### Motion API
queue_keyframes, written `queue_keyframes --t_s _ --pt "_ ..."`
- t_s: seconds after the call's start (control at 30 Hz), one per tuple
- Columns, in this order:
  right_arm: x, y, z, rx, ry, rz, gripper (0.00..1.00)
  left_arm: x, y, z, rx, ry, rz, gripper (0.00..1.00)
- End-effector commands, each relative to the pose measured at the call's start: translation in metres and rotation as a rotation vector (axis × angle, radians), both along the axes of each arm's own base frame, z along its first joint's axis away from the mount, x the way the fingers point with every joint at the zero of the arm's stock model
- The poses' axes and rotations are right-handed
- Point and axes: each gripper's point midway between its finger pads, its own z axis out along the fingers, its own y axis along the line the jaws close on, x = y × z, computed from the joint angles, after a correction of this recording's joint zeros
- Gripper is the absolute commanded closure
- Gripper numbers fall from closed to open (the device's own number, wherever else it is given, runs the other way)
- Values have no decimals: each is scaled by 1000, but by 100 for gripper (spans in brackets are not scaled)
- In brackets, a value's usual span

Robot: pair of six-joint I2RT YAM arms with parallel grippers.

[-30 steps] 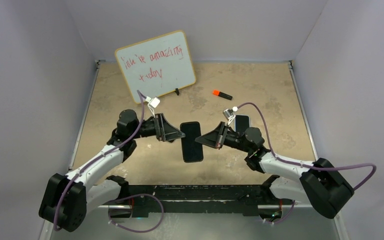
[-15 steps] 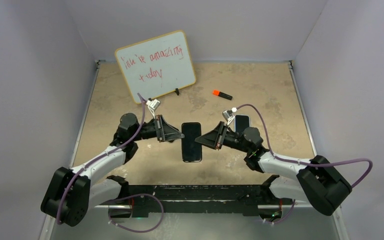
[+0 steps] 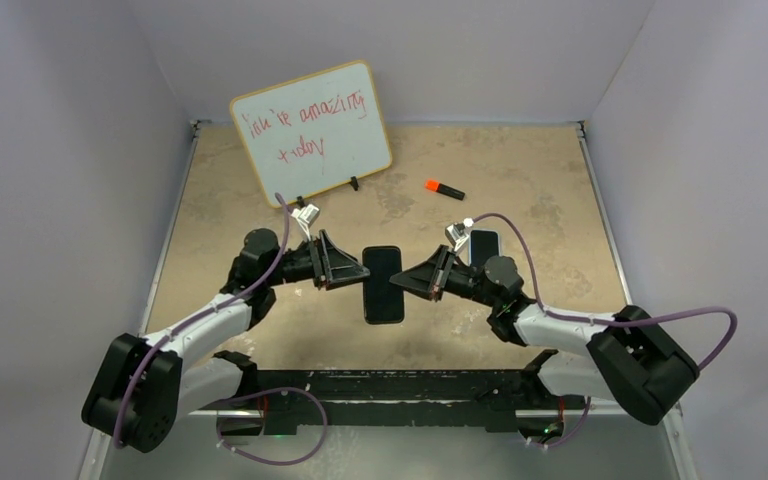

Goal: Put the phone into the phone case

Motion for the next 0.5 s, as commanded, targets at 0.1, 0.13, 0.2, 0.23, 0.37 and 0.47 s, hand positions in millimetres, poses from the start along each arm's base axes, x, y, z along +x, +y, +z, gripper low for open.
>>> queue_keyframes --t_s 0.1,0.13,0.2,0.23,0.37,0.47 --pt "5 4 46 147 -86 1 97 1 -1 -4 -13 -8 -7 40" --pt "5 4 46 151 -86 8 96 1 -2 -4 -17 -4 -12 40" --pt "5 5 45 160 -81 11 95 1 -4 -6 -18 10 -19 41" --pt "6 6 43 156 -75 13 95 1 -5 -7 -19 15 -21 42" --pt "8 12 30 95 -55 39 91 1 -6 -8 -28 30 -14 55" --pt "7 12 25 87 -50 44 93 0 -6 -7 -34 40 -13 66"
